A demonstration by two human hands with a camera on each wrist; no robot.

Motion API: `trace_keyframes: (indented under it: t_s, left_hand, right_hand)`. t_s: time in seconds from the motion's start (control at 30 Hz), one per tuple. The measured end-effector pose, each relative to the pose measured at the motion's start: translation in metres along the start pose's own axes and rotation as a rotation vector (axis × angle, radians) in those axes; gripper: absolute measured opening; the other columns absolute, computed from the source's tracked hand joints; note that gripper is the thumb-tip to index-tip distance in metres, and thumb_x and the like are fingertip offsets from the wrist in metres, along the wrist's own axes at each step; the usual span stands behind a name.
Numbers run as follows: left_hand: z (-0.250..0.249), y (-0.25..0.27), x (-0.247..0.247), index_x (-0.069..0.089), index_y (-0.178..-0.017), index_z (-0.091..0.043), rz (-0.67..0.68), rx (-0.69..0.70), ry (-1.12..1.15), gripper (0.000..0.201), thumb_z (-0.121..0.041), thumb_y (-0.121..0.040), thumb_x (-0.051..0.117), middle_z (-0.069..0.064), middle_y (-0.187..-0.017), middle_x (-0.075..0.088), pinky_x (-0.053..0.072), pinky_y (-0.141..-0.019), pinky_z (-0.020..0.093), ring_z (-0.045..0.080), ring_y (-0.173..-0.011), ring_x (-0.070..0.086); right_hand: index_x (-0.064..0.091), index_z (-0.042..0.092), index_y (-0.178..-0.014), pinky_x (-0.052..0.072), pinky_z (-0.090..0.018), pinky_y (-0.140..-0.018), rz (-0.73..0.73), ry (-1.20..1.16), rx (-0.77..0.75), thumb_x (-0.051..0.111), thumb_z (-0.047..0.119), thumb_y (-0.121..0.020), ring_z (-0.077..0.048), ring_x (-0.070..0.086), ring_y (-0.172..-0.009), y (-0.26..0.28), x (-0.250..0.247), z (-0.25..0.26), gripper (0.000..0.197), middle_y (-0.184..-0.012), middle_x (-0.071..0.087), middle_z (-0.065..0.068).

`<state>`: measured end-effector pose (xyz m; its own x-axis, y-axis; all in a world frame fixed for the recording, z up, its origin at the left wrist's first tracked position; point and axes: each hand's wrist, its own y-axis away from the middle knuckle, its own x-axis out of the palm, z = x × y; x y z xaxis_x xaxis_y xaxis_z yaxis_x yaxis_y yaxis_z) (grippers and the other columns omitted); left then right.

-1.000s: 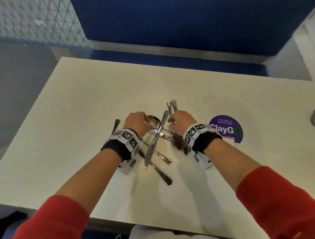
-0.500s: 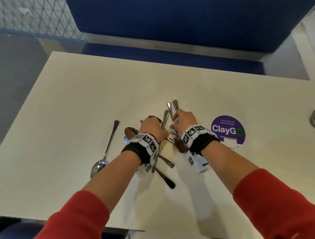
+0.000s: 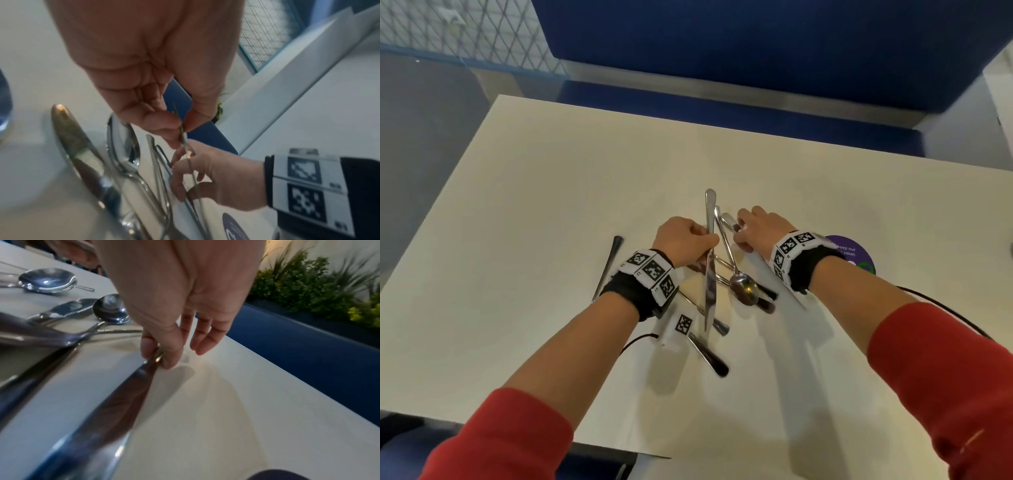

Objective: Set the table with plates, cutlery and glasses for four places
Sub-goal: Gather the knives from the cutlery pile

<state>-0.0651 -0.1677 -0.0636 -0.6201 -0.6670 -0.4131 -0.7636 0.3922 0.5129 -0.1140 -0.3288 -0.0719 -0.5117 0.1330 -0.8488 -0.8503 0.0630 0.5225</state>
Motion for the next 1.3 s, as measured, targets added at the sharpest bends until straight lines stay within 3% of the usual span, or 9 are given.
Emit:
trace_keyframes:
  t_s: [0.13,0.3,0.4,0.53,0.77,0.83,1.07,1.17,1.3]
  left_hand:
    - [-0.002,0.002,-0.001,0.065,-0.083,-0.008,-0.04,-0.004,0.18,0.008,-0.015,-0.081,0.063,0.01,-0.076,0.071,0.059,-0.08,0.036,0.02,-0.065,0.065]
    - [-0.001,0.004,0.0,0.057,-0.102,-0.005,-0.035,0.008,0.344,0.018,-0.011,-0.085,0.058,0.015,-0.082,0.071,0.054,-0.066,0.029,0.021,-0.065,0.062]
    - [-0.005,0.007,0.0,0.051,-0.096,-0.009,-0.027,0.046,0.402,0.007,-0.009,-0.089,0.052,0.011,-0.078,0.066,0.049,-0.053,0.022,0.015,-0.055,0.058]
    - [-0.012,0.013,0.0,0.045,-0.09,-0.013,0.024,0.091,0.508,0.006,-0.011,-0.094,0.049,0.012,-0.077,0.063,0.051,-0.056,0.026,0.017,-0.054,0.06]
    - [-0.016,0.019,0.0,0.051,-0.093,-0.018,0.115,0.192,0.623,0.016,-0.006,-0.099,0.041,0.008,-0.086,0.057,0.057,-0.059,0.019,0.019,-0.064,0.067]
    - [-0.02,0.021,0.0,0.052,-0.094,-0.015,0.15,0.212,0.684,0.018,-0.006,-0.1,0.037,0.007,-0.088,0.057,0.058,-0.066,0.019,0.02,-0.072,0.07]
    - [-0.04,0.029,-0.004,0.068,-0.105,-0.01,0.138,0.215,0.824,0.032,-0.017,-0.098,0.037,0.011,-0.109,0.065,0.054,-0.092,0.03,0.029,-0.096,0.068]
    - [-0.042,0.03,0.002,0.069,-0.107,-0.005,0.048,0.259,0.686,0.027,-0.018,-0.096,0.048,0.008,-0.099,0.068,0.055,-0.084,0.022,0.019,-0.087,0.067]
    - [-0.035,0.027,0.012,0.063,-0.115,-0.013,0.055,0.375,0.399,0.038,0.012,-0.086,0.054,-0.002,-0.093,0.063,0.053,-0.078,0.016,0.01,-0.079,0.062]
  right_hand:
    - [0.046,0.013,-0.088,0.039,-0.027,-0.061,0.018,-0.079,0.046,0.056,0.012,-0.083,-0.025,0.046,-0.084,-0.001,0.008,-0.003,0.012,-0.094,0.041,-0.002]
    - [0.059,0.005,-0.107,0.051,-0.039,-0.087,-0.069,-0.166,0.097,0.054,0.017,-0.09,-0.03,0.058,-0.093,0.002,0.023,0.005,0.022,-0.116,0.042,-0.012]
    - [0.05,0.006,-0.118,0.052,-0.039,-0.086,-0.116,-0.259,0.199,0.052,0.013,-0.09,-0.032,0.059,-0.094,-0.001,0.03,0.012,0.029,-0.119,0.042,-0.014]
    - [0.037,0.006,-0.124,0.042,-0.034,-0.074,-0.116,-0.437,0.347,0.063,0.016,-0.085,-0.034,0.056,-0.105,-0.004,0.03,0.015,0.048,-0.122,0.045,-0.016]
    - [0.044,-0.001,-0.119,0.039,-0.031,-0.073,-0.075,-0.431,0.418,0.057,0.019,-0.087,-0.033,0.057,-0.101,0.005,0.023,0.004,0.04,-0.123,0.05,-0.02]
    - [0.05,-0.001,-0.116,0.039,-0.03,-0.07,-0.144,-0.44,0.405,0.052,0.021,-0.091,-0.031,0.056,-0.089,0.011,0.01,0.0,0.034,-0.12,0.053,-0.02]
    - [0.053,0.005,-0.118,0.038,-0.026,-0.071,-0.568,-0.693,0.337,0.048,0.015,-0.095,-0.022,0.055,-0.088,0.045,-0.051,-0.012,0.026,-0.111,0.06,-0.013]
    - [0.054,0.007,-0.113,0.041,-0.023,-0.075,-0.772,-0.775,0.251,0.048,0.015,-0.095,-0.015,0.051,-0.086,0.056,-0.058,-0.009,0.02,-0.109,0.059,-0.01]
    - [0.065,0.008,-0.104,0.043,-0.009,-0.075,-0.976,-0.76,0.081,0.055,0.01,-0.091,-0.01,0.051,-0.087,0.063,-0.045,0.0,0.016,-0.104,0.054,-0.008]
